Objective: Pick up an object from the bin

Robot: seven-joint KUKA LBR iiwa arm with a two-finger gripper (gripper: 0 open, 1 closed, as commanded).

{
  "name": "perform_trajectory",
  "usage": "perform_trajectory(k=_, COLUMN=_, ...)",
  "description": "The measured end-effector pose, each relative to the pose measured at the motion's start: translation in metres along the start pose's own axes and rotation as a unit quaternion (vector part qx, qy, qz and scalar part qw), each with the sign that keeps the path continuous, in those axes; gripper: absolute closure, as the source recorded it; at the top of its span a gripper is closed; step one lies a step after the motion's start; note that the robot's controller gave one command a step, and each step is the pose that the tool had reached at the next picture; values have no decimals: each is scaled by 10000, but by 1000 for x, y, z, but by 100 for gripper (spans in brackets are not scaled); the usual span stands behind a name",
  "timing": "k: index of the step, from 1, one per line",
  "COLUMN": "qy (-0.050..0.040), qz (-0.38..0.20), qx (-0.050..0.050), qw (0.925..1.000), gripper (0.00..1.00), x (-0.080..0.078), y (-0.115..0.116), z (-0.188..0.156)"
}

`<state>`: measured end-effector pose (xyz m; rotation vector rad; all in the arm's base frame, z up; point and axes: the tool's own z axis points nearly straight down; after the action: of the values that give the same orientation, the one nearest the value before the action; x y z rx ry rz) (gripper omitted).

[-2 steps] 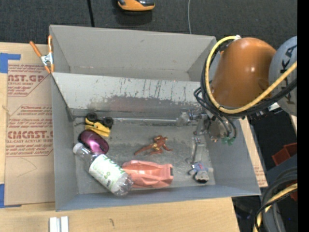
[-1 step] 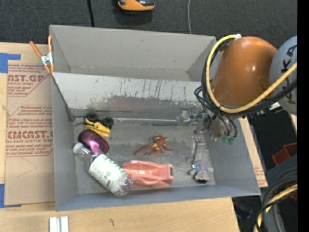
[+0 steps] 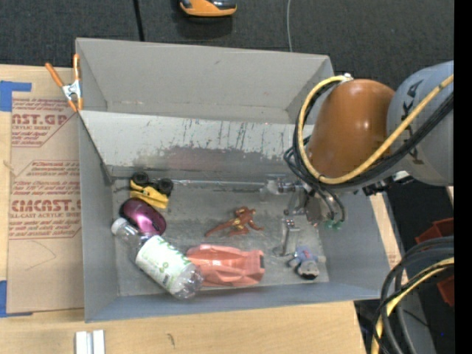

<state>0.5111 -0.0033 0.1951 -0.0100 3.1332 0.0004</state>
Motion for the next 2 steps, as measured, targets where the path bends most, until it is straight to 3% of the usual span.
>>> perform_trajectory(k=1, qy=26, qz=257, qx=0, qw=9997, gripper=0, x=-19, y=34, z=55)
perform_trajectory(k=2, qy=34, qz=-224, qx=-1, qw=9997, gripper=0, x=-11, y=48, z=71)
